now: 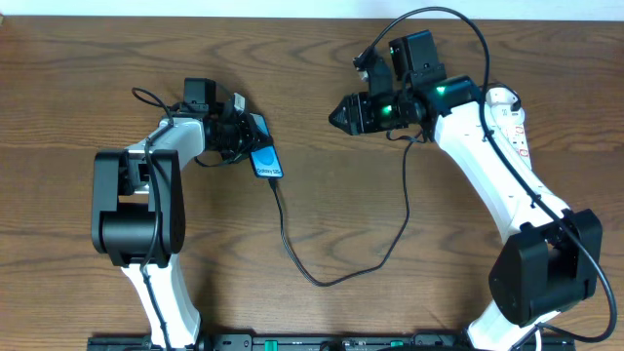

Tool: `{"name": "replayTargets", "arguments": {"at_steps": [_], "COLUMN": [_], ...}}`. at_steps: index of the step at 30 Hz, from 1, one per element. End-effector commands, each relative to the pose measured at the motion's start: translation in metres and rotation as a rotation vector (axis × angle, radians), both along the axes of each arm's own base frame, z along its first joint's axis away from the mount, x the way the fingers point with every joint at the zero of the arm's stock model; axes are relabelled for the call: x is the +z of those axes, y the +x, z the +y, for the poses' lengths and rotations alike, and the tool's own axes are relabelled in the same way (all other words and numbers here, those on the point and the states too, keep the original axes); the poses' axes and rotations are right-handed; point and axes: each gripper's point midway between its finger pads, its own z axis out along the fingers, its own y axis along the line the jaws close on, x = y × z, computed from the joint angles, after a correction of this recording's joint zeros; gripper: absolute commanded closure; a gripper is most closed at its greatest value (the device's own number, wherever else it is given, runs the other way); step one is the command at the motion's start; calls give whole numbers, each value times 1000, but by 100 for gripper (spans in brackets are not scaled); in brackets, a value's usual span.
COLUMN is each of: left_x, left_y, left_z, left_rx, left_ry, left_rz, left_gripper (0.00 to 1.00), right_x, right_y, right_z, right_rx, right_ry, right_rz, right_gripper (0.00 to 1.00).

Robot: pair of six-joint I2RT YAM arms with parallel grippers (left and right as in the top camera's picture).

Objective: Plug charger to phone and switch on socket
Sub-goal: 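Lower the blue phone flat onto the table with the left gripper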

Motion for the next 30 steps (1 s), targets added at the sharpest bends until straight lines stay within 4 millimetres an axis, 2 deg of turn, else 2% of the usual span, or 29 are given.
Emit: {"name": "replayTargets", "arguments": {"at_steps": [1, 4, 8, 11, 13, 17, 21, 30], "left_x": [-1, -4, -4, -7, -10, -15, -21, -34], "left_y": [0, -6, -7, -8, -9, -11, -15, -28], "left_z": [2, 3, 3, 6, 9, 16, 23, 45], "left_rx": [-10, -10, -12, -5, 3, 17, 31, 63], "left_ry": [12, 13, 14, 35, 58, 104, 152, 293], "left_rz": [0, 32, 37, 42, 52, 71, 93, 162], "left_gripper": [88, 83, 70, 56, 51, 34, 30, 29], "right_x": [7, 7, 6, 6, 6, 6, 6, 5], "right_y": [0, 0, 1, 1, 1, 1, 1, 1], "right_z": [4, 3, 2, 2, 2, 2, 2, 2], "right_rx": [19, 17, 12, 15, 19, 20, 20, 20], "right_ry": [-1, -5, -12, -15, -16, -16, -16, -17], "right_rz": [-30, -30, -35, -35, -39, -39, -40, -37], "right_gripper": [49, 49, 50, 50, 50, 50, 50, 49]}}
